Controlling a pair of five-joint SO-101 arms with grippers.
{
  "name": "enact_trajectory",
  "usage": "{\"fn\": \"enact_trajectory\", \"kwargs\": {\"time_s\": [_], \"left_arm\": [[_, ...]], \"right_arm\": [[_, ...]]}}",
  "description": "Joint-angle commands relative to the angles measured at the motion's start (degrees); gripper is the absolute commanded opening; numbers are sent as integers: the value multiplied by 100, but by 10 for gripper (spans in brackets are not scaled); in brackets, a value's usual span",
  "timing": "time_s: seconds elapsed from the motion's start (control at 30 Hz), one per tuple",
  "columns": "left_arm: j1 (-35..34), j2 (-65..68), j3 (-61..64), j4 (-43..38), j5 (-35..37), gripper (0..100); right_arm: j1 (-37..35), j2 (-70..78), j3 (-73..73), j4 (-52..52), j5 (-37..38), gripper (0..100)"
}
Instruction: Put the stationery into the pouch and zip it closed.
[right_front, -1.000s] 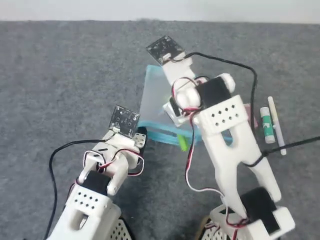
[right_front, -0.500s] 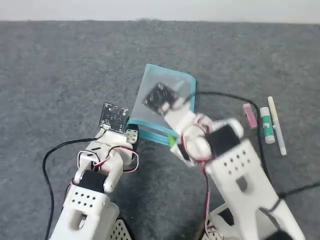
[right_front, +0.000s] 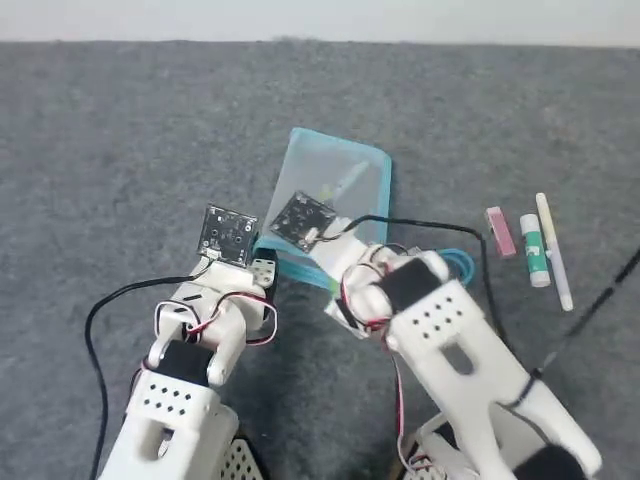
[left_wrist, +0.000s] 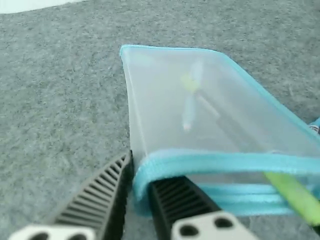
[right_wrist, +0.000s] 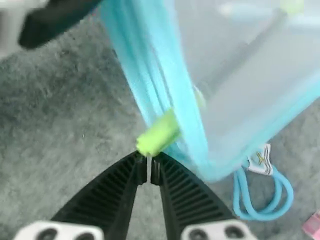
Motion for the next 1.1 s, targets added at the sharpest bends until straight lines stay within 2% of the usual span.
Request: {"fn": "enact_trajectory", "kwargs": {"time_s": [0.0,0.23,0.4,0.57,0.7,0.87,0.93,1.07], "left_arm": [[0,-97,-110,-220,97,11],[0,-97,-110,-220,88,11],[0,-97,-110,-211,88,11],[-9,-97,-101,-211,88,11],[0,-97,-101,-211,88,11],[0,-97,-92,-220,88,11],[-35,-97,-84,-220,88,11],[-44,-97,-75,-211,88,11]], "right_arm": [[40,382,-809,-259,-290,23],[391,1516,-2198,-233,-923,23],[251,1420,-2426,-426,-1213,23],[-110,857,-2066,-470,-1143,25],[-154,409,-1503,-778,-993,26],[-48,549,-993,-1385,-985,26],[66,725,-967,-1376,-985,27],[813,831,-1046,-804,-985,28]]}}
